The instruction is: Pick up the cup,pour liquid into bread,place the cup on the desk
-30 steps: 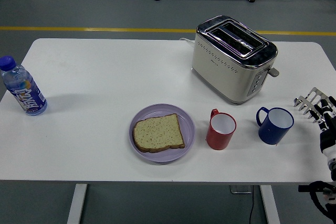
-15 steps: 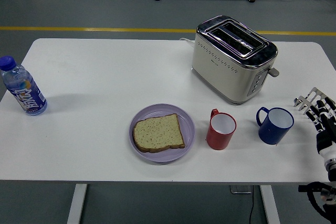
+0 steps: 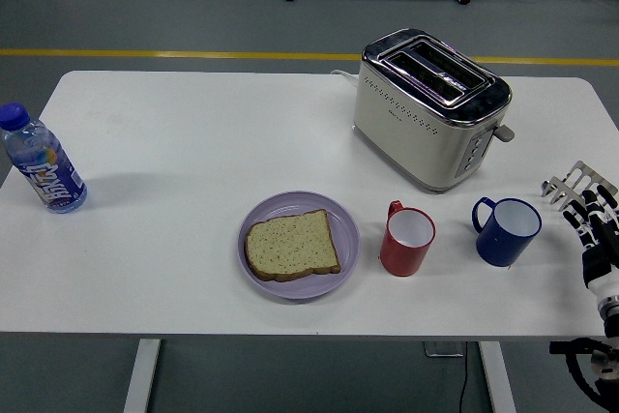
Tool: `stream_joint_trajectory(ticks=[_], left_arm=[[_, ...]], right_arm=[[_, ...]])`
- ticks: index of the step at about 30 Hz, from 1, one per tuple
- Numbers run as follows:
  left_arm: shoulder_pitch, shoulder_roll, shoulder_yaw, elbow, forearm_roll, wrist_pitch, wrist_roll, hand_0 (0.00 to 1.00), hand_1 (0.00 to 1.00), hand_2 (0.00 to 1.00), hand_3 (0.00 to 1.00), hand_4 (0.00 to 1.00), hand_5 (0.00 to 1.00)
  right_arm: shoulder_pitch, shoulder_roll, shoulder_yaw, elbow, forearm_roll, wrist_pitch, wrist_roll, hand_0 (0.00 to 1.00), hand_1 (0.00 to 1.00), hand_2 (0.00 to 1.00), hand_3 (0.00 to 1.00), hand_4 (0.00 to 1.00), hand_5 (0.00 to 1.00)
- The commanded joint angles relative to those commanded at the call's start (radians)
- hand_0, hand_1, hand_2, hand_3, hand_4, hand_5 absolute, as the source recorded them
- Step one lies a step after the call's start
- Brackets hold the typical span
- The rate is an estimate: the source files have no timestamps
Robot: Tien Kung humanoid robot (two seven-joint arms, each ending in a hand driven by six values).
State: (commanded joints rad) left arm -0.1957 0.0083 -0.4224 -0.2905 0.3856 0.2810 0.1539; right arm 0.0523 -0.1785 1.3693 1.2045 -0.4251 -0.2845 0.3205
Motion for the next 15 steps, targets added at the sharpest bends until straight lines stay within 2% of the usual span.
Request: stream_joint_trajectory(ticks=[15], left_arm=[[0.001, 0.001, 0.009, 0.0, -0.014, 0.0, -0.005, 0.681, 0.679, 0.691, 0.543, 0.254, 0.998]], right_arm=[[0.001, 0.005, 0.002, 0.006, 0.006, -0.001, 0.011, 0.669, 0.582, 0.64, 0.636, 0.745, 0.138]])
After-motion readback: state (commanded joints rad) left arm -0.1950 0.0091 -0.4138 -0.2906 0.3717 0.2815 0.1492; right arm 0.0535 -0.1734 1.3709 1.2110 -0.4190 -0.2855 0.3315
